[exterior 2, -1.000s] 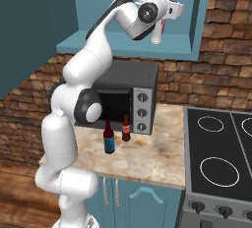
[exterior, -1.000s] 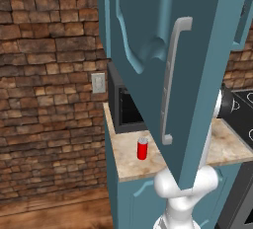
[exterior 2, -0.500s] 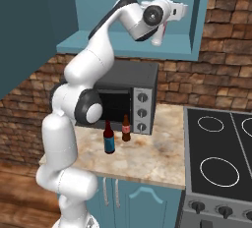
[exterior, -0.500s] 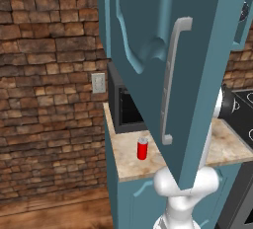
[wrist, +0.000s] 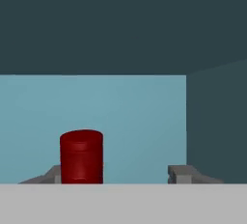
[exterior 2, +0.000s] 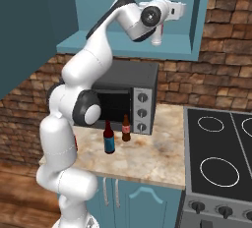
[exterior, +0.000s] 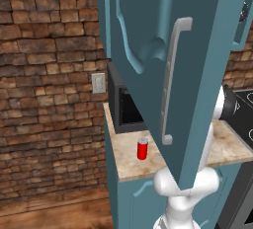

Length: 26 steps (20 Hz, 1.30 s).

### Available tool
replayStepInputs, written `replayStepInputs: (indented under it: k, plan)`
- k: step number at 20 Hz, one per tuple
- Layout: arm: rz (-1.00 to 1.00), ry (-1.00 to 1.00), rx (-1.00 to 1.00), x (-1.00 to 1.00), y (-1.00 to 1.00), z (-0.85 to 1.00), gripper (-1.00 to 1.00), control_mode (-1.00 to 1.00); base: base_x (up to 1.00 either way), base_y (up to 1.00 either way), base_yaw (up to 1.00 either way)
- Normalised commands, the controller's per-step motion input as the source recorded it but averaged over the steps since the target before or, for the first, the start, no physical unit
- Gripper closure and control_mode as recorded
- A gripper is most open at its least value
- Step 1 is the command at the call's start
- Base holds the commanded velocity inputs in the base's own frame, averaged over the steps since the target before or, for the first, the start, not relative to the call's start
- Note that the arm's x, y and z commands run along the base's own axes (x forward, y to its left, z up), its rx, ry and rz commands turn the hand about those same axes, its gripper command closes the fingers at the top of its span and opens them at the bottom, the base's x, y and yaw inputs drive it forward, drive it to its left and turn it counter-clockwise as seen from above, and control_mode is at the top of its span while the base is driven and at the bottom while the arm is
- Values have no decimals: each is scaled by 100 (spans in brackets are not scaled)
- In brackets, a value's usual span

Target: Sort all alcoholic drinks to one cabinet, and non-alcoholic drinks to the other.

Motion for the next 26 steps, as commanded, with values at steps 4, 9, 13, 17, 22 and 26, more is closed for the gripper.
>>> replayStepInputs:
  k: [4, 9, 13, 17, 22, 26]
  plan:
    - [-5, 0, 0, -36, 0, 0, -100, -100, 0, 0, 0]
    - [-6, 1, 0, -70, 0, 6, -100, -100, 0, 0, 0]
    - [-5, 0, 0, -94, 7, 12, -100, -100, 0, 0, 0]
    - [-2, 0, 0, -92, 17, 15, -100, -100, 0, 0, 0]
    - [0, 6, 0, -97, 11, 10, -100, -100, 0, 0, 0]
    - [0, 15, 0, -86, 2, 4, -100, -100, 0, 0, 0]
